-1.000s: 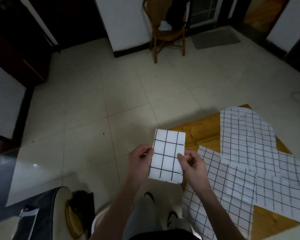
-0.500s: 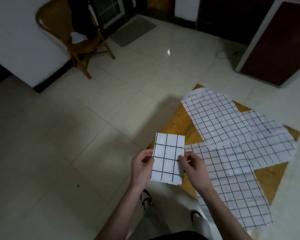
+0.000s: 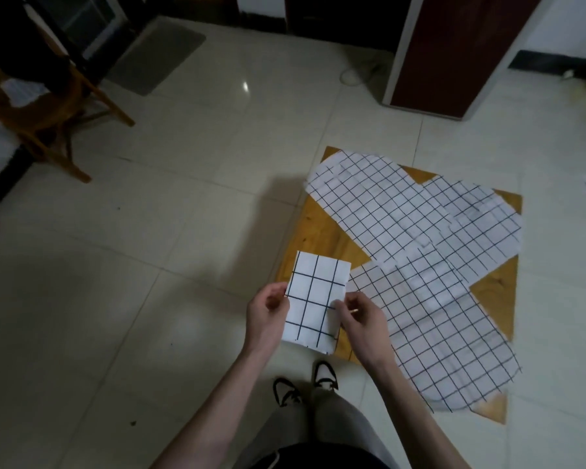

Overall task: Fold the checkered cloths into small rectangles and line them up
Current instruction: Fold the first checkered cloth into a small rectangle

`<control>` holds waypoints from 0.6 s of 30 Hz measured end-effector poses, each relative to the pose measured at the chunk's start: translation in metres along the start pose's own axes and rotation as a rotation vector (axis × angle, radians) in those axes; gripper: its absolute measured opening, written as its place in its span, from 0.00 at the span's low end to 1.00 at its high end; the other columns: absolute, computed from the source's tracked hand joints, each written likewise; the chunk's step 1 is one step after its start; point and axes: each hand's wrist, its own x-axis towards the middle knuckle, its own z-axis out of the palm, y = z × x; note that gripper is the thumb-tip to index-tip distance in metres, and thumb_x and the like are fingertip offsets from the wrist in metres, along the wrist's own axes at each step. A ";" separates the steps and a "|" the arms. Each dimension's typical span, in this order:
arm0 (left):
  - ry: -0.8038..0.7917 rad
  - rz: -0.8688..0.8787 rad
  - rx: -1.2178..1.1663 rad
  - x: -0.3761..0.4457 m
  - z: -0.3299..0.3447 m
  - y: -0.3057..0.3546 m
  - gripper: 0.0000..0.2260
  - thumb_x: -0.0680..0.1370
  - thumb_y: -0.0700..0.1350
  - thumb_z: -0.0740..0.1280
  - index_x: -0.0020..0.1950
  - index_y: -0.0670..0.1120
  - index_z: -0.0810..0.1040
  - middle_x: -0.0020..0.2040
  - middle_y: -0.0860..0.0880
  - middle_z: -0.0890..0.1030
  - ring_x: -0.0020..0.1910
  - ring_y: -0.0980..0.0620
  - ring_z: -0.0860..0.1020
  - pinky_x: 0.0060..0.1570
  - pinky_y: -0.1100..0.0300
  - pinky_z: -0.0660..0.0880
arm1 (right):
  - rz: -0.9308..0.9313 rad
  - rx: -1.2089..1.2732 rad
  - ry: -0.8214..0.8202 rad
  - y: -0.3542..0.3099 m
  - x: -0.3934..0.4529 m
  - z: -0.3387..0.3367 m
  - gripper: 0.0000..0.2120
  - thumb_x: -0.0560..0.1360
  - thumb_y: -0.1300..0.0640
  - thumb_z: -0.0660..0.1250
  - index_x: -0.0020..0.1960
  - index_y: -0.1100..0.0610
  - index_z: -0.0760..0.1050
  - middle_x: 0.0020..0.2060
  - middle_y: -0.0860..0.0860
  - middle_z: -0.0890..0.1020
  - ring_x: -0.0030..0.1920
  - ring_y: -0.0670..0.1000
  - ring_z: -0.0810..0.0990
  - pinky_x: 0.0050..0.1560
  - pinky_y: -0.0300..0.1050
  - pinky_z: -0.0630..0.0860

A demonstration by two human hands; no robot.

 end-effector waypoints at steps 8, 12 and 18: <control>0.057 -0.066 0.037 0.041 0.014 -0.041 0.15 0.79 0.31 0.69 0.57 0.50 0.83 0.53 0.52 0.85 0.52 0.57 0.83 0.50 0.69 0.78 | 0.032 -0.053 -0.012 0.050 0.034 0.031 0.04 0.83 0.51 0.68 0.51 0.50 0.79 0.44 0.45 0.84 0.45 0.44 0.82 0.47 0.42 0.80; 0.048 -0.091 0.041 0.064 0.022 -0.077 0.13 0.79 0.32 0.69 0.57 0.49 0.83 0.54 0.52 0.85 0.53 0.57 0.82 0.51 0.71 0.77 | 0.078 -0.075 0.013 0.079 0.052 0.048 0.04 0.83 0.49 0.67 0.53 0.48 0.79 0.45 0.44 0.83 0.47 0.42 0.81 0.45 0.35 0.77; 0.011 -0.095 0.074 0.108 0.036 -0.134 0.12 0.80 0.33 0.69 0.59 0.48 0.83 0.55 0.53 0.84 0.55 0.59 0.81 0.53 0.72 0.76 | 0.154 -0.031 0.102 0.123 0.082 0.082 0.05 0.83 0.50 0.67 0.55 0.49 0.79 0.47 0.43 0.84 0.48 0.39 0.81 0.44 0.31 0.77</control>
